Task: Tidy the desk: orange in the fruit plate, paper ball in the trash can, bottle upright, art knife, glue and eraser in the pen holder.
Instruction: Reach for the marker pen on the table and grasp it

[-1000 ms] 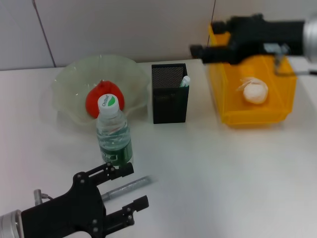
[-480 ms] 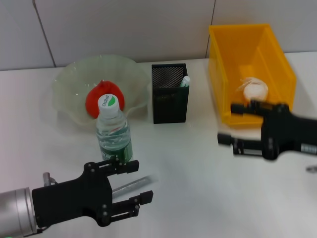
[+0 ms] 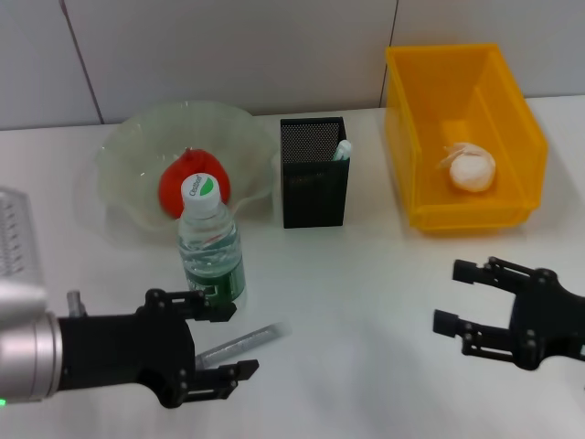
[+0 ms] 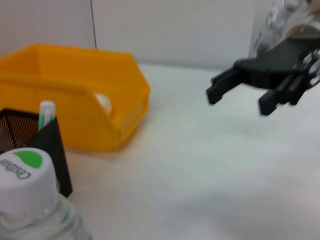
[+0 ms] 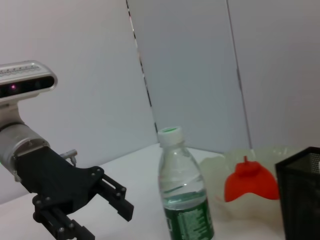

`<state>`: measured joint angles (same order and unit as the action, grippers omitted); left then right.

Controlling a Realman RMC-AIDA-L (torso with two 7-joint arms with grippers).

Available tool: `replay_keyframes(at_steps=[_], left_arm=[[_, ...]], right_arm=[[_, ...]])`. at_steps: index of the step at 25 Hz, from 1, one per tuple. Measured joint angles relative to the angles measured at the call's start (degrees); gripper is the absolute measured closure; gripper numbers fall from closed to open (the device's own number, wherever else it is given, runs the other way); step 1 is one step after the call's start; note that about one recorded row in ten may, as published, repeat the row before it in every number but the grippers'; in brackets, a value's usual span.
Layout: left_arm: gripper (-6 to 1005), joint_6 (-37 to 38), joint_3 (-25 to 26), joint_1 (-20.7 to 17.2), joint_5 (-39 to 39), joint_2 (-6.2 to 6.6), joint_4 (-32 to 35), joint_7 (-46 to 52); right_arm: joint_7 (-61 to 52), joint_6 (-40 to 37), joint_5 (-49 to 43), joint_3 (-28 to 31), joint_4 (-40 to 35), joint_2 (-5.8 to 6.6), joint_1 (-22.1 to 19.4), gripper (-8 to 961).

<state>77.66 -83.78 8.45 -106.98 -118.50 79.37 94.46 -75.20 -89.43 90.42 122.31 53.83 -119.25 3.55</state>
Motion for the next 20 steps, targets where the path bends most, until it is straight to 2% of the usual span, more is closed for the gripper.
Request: replay_keyframes(at_steps=[2, 3, 6, 7, 8, 12, 13, 17, 18, 20], left_arm=[[318, -0.01, -0.25, 0.48, -1.71, 0.00, 1.05, 1.90], [319, 0.07, -0.82, 1.66, -4.96, -0.01, 2.90, 5.55], [320, 0.44, -3.09, 4.67, -12.08, 0.01, 6.05, 13.92], [321, 0.44, -3.09, 4.67, -12.08, 0.01, 6.05, 13.92], [321, 0.33, -6.18, 7.39, -18.29, -0.02, 8.03, 21.05], [322, 0.24, -10.96, 10.99, -23.77, -0.20, 9.03, 27.96], [323, 0.18, -15.22, 14.47, -28.19, -0.29, 9.48, 34.05], [324, -0.33, -19.62, 18.53, -32.80, -0.53, 8.68, 40.27], [325, -0.70, -21.52, 20.72, -34.66, -0.61, 7.64, 43.22], [326, -0.70, -21.52, 20.72, -34.66, -0.61, 7.64, 43.22]], right_arm=[[1.46, -0.95, -0.03, 1.96, -2.31, 0.00, 0.12, 154], [1.71, -1.24, -0.39, 3.19, -3.48, 0.06, 0.02, 154], [1.92, -1.32, -1.16, 3.63, -3.93, 0.14, -0.30, 154], [2.13, -1.33, -1.81, 3.76, -4.02, 0.15, -0.47, 155], [2.59, -1.27, -3.08, 3.95, -4.20, 0.16, -0.71, 155], [4.01, -1.45, -3.89, 4.04, -4.73, 0.18, -1.21, 155], [5.61, -1.76, -4.76, 4.06, -4.82, 0.20, -1.76, 155], [7.70, -2.24, -6.64, 4.86, -4.87, 0.24, -2.40, 155], [9.20, -3.49, -7.66, 5.99, -5.25, 0.25, -2.64, 155], [10.13, -4.36, -7.91, 6.60, -5.70, 0.25, -2.70, 155]])
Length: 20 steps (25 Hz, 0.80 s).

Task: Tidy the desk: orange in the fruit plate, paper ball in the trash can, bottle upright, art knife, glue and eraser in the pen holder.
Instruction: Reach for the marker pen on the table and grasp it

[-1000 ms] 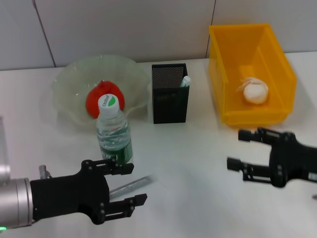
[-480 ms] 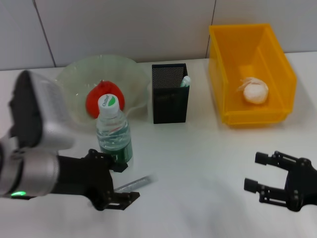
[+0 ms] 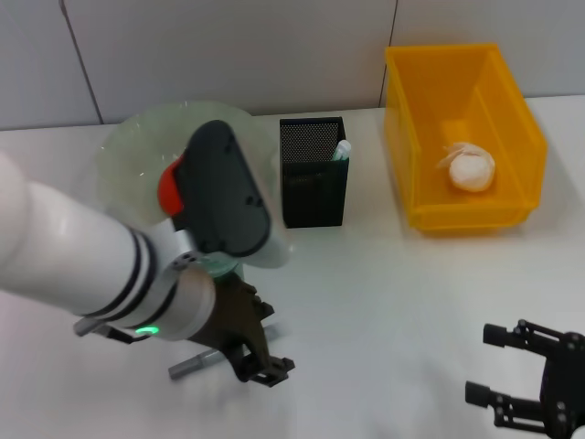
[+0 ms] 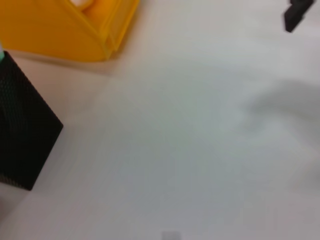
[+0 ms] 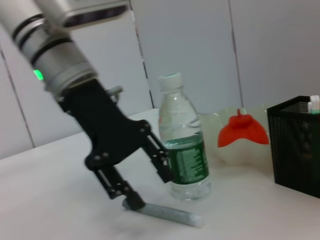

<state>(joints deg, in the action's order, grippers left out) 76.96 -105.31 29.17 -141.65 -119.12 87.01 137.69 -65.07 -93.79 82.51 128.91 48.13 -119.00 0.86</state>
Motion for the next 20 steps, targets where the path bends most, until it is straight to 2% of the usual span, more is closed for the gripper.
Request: replay_keyframes(at_steps=[2, 5, 11, 20], left_arm=[[326, -0.07, -1.32, 2.81, -0.75, -0.05, -1.56, 3.10], [328, 0.15, -1.45, 4.02, -0.78, -0.06, -2.45, 4.08], [330, 0.16, -1.09, 8.01, -0.64, -0.07, -8.82, 5.94], [333, -1.60, -1.02, 10.28, -1.00, -0.07, -12.98, 5.89]], right_arm=[[1.46, -1.41, -0.20, 0.84, -1.07, -0.02, -0.06, 155], [2.52, -2.13, -0.73, 1.13, -1.97, -0.04, -0.07, 155], [2.73, -1.70, -1.10, 1.16, -3.32, -0.07, 0.38, 155], [2.80, -1.65, -1.13, 1.16, -3.63, -0.09, 0.81, 155]])
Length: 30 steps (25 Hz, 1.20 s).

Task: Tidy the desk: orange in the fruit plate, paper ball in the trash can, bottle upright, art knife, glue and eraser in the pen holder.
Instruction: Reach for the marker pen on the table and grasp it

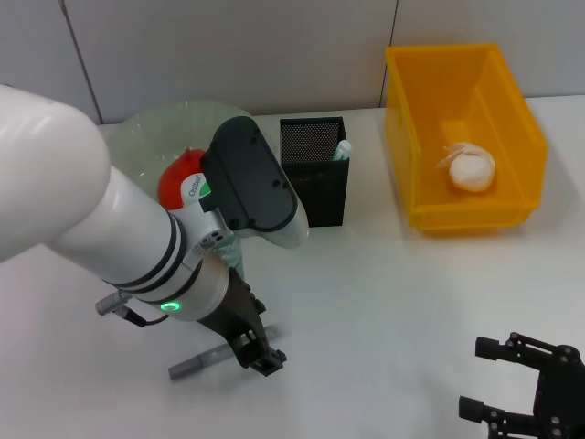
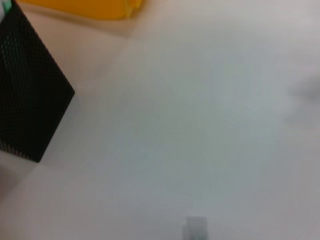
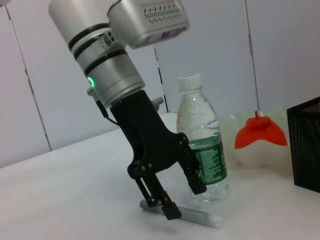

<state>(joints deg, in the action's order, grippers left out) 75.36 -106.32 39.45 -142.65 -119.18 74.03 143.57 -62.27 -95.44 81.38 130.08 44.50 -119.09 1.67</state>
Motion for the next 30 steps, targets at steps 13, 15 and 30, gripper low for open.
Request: replay_keyframes(at_steps=[13, 15, 30], left_arm=[[351, 5.95, 0.65, 1.31, -4.56, 0.00, -0.27, 0.65], [376, 7.11, 1.14, 1.58, -5.43, 0.01, -0.70, 0.75], [497, 7.35, 1.56, 2.74, -5.98, 0.00, -4.07, 0.74]], right_arm=[[-0.25, -0.01, 0.00, 0.00, -0.29, 0.00, 0.52, 155], [-0.25, -0.01, 0.00, 0.00, -0.29, 0.00, 0.53, 155], [-0.13, -0.01, 0.01, -0.21, -0.47, 0.00, 0.71, 155]])
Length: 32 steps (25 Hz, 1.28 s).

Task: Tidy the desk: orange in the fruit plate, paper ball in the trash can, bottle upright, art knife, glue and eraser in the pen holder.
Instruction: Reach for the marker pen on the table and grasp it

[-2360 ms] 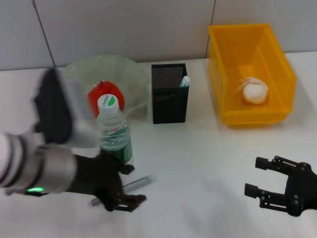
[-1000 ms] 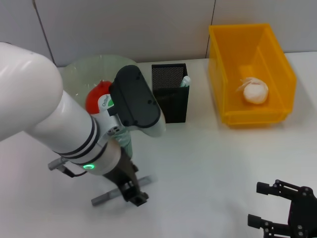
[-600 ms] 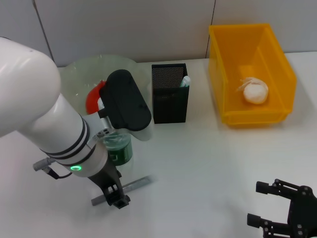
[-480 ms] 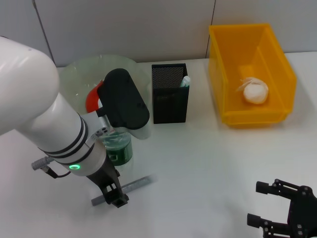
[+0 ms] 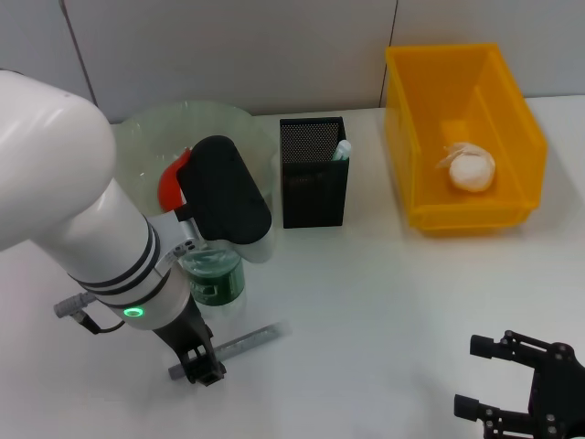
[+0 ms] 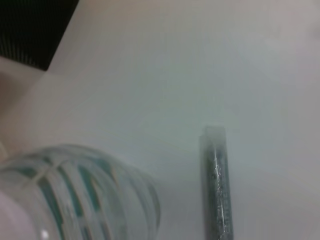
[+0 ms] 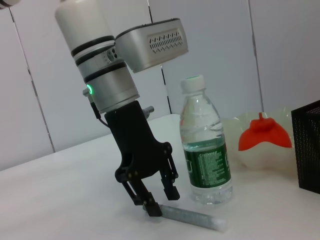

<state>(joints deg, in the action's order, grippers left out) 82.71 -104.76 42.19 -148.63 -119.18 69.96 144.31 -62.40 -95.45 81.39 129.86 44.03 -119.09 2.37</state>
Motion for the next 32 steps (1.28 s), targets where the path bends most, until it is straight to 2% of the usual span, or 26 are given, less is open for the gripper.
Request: replay_keyframes(at_steps=[6, 32], left_arm=[[540, -0.40, 0.03, 0.25, -0.01, 0.00, -0.81, -0.42], [550, -0.71, -1.01, 1.27, 0.00, 0.00, -2.73, -0.93]], right_arm=[[0.00, 0.02, 0.00, -0.04, -0.17, 0.00, 0.26, 156], [-0.26, 0.18, -0.70, 0.21, -0.68, 0.00, 0.61, 156]])
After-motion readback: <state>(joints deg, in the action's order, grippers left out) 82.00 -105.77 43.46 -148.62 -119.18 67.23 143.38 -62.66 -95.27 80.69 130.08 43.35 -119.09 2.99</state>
